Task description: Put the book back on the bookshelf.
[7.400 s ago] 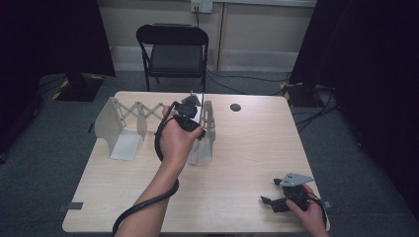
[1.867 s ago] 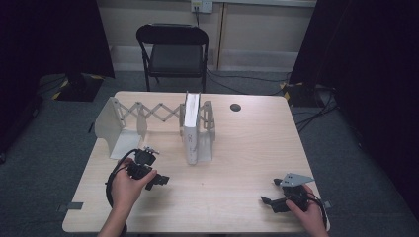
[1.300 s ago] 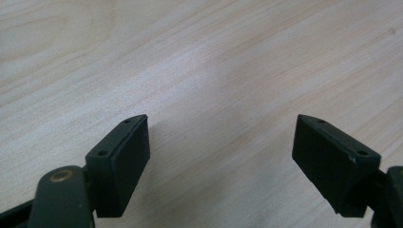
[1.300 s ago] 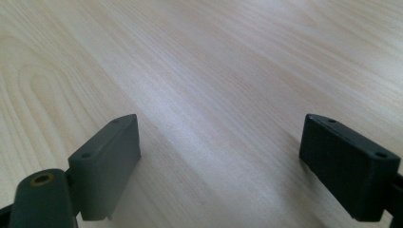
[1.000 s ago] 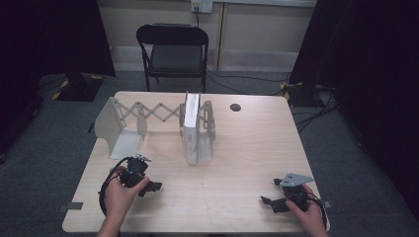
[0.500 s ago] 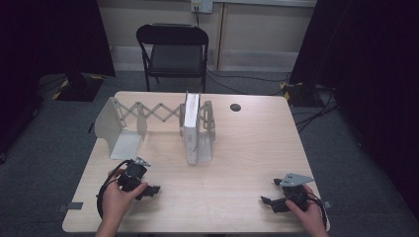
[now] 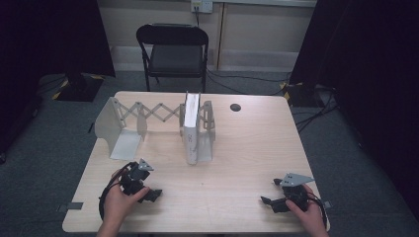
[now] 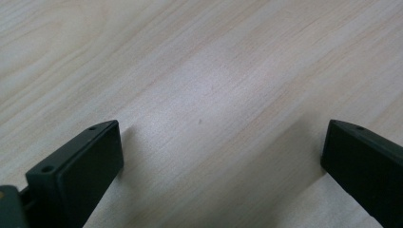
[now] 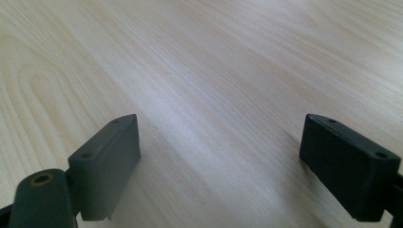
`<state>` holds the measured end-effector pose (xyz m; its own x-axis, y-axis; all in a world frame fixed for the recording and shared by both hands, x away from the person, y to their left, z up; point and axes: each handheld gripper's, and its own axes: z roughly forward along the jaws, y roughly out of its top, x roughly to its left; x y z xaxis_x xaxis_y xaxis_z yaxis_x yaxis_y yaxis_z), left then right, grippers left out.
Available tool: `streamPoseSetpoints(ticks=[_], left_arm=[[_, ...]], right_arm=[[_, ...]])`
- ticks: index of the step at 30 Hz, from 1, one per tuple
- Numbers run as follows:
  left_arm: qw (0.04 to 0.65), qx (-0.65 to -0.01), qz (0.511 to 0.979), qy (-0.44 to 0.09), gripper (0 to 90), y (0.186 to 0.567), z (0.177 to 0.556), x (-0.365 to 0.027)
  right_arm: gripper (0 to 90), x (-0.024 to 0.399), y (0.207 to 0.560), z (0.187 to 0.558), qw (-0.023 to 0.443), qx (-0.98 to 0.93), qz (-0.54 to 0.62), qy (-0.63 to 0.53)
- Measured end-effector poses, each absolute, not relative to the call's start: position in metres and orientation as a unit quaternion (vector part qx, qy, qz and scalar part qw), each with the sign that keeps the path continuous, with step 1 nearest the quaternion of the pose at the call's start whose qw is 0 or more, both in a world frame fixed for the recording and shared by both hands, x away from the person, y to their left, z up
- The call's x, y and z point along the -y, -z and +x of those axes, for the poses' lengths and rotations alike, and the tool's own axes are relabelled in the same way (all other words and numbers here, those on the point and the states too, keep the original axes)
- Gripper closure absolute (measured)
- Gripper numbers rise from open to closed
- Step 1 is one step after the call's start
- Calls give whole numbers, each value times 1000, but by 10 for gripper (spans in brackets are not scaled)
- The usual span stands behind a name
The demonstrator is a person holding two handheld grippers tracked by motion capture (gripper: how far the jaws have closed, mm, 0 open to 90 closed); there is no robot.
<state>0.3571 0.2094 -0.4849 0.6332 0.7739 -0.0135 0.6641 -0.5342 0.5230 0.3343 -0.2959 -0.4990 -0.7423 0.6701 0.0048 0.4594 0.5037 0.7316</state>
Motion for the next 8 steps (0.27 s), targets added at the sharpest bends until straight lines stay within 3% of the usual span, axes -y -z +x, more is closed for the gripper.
streamPoseSetpoints(ticks=[8], left_arm=[[265,-412,864,-118,0,487,354,-212]], right_arm=[[129,296,499,334,141,-856,329,-373]])
